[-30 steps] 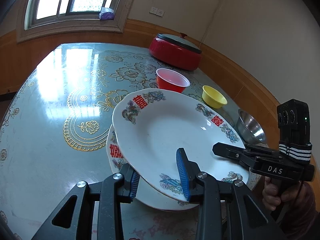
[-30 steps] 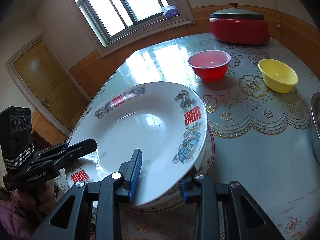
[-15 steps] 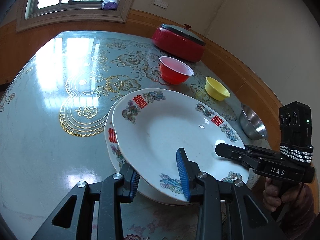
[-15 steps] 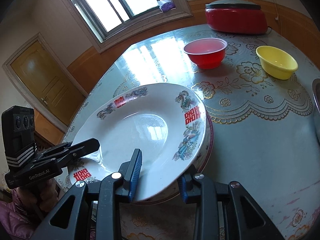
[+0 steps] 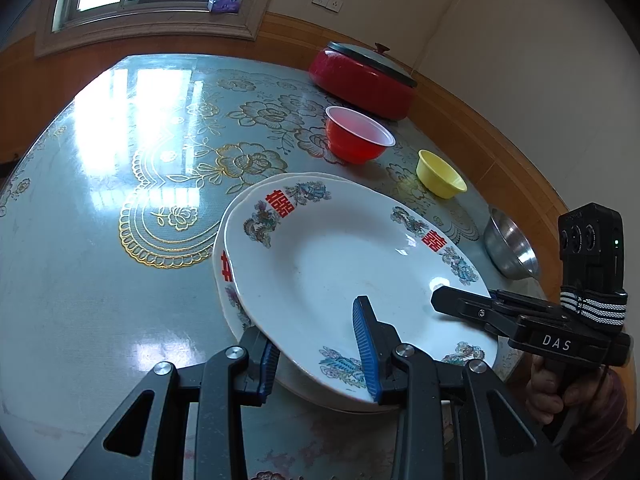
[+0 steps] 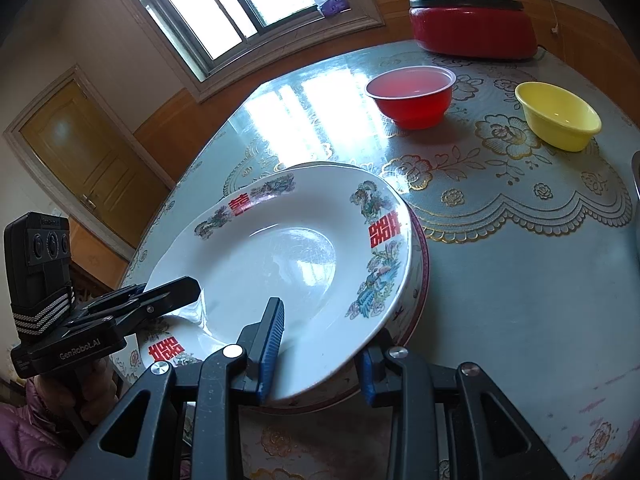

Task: Organize plates and bowls
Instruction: 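Carry the smaller plate with the left tool and lower it onto the stack, then open the left tool and release the plate onto the stack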

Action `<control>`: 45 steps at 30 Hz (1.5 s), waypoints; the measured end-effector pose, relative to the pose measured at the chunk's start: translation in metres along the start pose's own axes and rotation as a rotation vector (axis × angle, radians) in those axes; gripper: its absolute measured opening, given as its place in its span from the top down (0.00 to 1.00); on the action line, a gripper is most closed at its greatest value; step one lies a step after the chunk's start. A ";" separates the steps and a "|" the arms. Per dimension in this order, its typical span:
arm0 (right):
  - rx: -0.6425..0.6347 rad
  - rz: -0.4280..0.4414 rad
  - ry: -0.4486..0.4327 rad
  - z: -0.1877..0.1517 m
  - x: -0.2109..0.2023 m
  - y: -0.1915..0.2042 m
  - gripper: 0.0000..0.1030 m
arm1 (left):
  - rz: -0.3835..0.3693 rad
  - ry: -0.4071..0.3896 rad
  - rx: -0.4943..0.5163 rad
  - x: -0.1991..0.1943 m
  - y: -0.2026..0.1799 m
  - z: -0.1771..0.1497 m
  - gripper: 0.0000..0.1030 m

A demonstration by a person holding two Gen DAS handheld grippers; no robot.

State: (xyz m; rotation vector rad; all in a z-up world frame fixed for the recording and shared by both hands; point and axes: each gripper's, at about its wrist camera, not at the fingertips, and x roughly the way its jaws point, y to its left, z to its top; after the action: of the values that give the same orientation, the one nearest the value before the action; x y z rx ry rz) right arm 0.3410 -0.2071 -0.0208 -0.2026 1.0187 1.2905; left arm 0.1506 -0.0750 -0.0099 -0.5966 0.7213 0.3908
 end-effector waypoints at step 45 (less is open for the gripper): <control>0.049 -0.012 -0.079 -0.001 -0.034 -0.017 0.69 | 0.004 0.010 -0.018 -0.022 0.009 -0.016 0.58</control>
State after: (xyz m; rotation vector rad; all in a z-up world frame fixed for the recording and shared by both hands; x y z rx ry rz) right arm 0.3579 -0.2372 -0.0039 -0.1192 0.9796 1.2522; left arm 0.1225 -0.0806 -0.0068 -0.6145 0.7291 0.3983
